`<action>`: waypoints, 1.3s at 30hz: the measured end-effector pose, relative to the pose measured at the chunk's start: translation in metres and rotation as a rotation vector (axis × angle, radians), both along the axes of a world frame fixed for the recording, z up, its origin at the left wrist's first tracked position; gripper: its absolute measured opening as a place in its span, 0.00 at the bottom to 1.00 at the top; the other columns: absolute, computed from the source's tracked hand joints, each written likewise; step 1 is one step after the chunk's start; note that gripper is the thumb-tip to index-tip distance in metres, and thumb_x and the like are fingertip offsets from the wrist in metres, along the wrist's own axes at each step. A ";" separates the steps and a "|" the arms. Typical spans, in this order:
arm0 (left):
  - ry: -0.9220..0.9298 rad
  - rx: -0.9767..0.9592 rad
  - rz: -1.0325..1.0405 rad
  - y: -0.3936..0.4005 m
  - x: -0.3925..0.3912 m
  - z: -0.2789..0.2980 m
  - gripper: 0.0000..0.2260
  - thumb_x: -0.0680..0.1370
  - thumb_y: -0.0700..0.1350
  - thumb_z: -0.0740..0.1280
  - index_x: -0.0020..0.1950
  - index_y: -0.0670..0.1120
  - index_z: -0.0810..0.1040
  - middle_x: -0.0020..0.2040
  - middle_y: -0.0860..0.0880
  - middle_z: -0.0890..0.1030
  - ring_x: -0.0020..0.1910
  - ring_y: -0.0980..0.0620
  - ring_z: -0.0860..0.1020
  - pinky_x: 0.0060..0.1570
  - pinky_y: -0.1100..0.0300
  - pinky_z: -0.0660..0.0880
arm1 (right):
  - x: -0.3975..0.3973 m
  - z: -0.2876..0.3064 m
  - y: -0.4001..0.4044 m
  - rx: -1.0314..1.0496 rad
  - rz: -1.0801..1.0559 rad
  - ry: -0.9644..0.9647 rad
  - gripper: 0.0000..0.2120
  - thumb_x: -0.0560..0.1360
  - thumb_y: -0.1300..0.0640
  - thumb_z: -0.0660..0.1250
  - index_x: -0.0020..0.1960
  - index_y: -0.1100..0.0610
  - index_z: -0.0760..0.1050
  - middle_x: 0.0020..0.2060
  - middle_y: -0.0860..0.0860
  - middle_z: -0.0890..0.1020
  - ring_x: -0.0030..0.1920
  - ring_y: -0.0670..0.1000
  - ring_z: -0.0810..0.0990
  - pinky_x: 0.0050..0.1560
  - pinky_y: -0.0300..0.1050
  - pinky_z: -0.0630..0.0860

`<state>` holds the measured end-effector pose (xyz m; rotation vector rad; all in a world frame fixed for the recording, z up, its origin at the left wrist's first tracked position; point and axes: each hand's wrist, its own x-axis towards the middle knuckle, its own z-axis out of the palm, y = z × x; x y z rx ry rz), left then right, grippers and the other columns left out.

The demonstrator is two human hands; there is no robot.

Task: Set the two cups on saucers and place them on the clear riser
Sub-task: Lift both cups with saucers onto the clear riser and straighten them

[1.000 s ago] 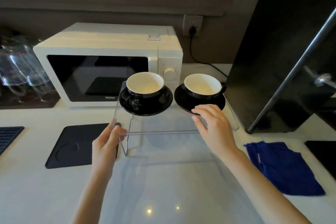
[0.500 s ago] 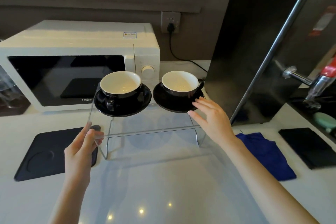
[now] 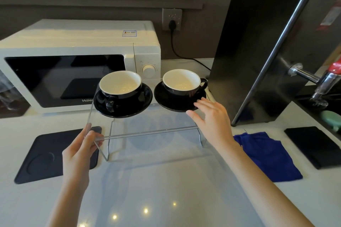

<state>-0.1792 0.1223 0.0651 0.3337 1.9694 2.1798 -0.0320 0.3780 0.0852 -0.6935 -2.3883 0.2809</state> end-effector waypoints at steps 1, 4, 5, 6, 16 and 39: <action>-0.003 0.001 0.001 0.000 -0.001 -0.001 0.14 0.74 0.45 0.64 0.30 0.53 0.83 0.68 0.50 0.72 0.43 0.72 0.78 0.55 0.58 0.71 | -0.001 0.000 -0.001 0.005 -0.011 0.006 0.18 0.71 0.48 0.66 0.51 0.61 0.81 0.50 0.55 0.84 0.56 0.54 0.80 0.58 0.56 0.71; -0.003 -0.002 0.010 -0.001 -0.003 -0.001 0.18 0.76 0.42 0.62 0.29 0.54 0.83 0.68 0.52 0.72 0.43 0.68 0.80 0.54 0.59 0.72 | -0.002 -0.003 -0.005 0.019 -0.033 0.014 0.18 0.71 0.48 0.67 0.50 0.61 0.82 0.49 0.55 0.85 0.55 0.54 0.81 0.58 0.54 0.71; -0.001 0.002 0.009 -0.001 -0.003 -0.001 0.19 0.76 0.42 0.62 0.29 0.55 0.83 0.67 0.52 0.72 0.45 0.66 0.80 0.53 0.59 0.72 | -0.002 -0.003 -0.006 0.015 -0.035 0.014 0.18 0.71 0.48 0.67 0.50 0.61 0.82 0.49 0.55 0.85 0.55 0.54 0.81 0.58 0.54 0.71; 0.003 0.007 0.008 0.000 -0.002 0.000 0.19 0.77 0.42 0.62 0.29 0.56 0.83 0.67 0.53 0.72 0.47 0.63 0.79 0.54 0.59 0.72 | -0.002 -0.003 -0.006 0.007 -0.035 0.013 0.18 0.71 0.48 0.67 0.51 0.61 0.82 0.50 0.55 0.85 0.55 0.54 0.80 0.58 0.54 0.71; 0.016 0.025 0.007 0.000 -0.001 -0.002 0.19 0.77 0.43 0.61 0.29 0.56 0.83 0.65 0.55 0.72 0.53 0.58 0.77 0.56 0.56 0.71 | -0.003 -0.005 -0.009 -0.008 -0.037 0.052 0.17 0.71 0.51 0.69 0.51 0.63 0.81 0.50 0.58 0.84 0.56 0.57 0.80 0.58 0.54 0.71; -0.018 0.055 0.097 0.007 0.008 0.005 0.19 0.77 0.43 0.62 0.29 0.55 0.83 0.66 0.52 0.73 0.54 0.58 0.77 0.47 0.65 0.73 | -0.094 0.007 -0.128 0.211 0.404 0.089 0.02 0.67 0.68 0.69 0.37 0.63 0.78 0.33 0.57 0.82 0.38 0.57 0.79 0.36 0.50 0.77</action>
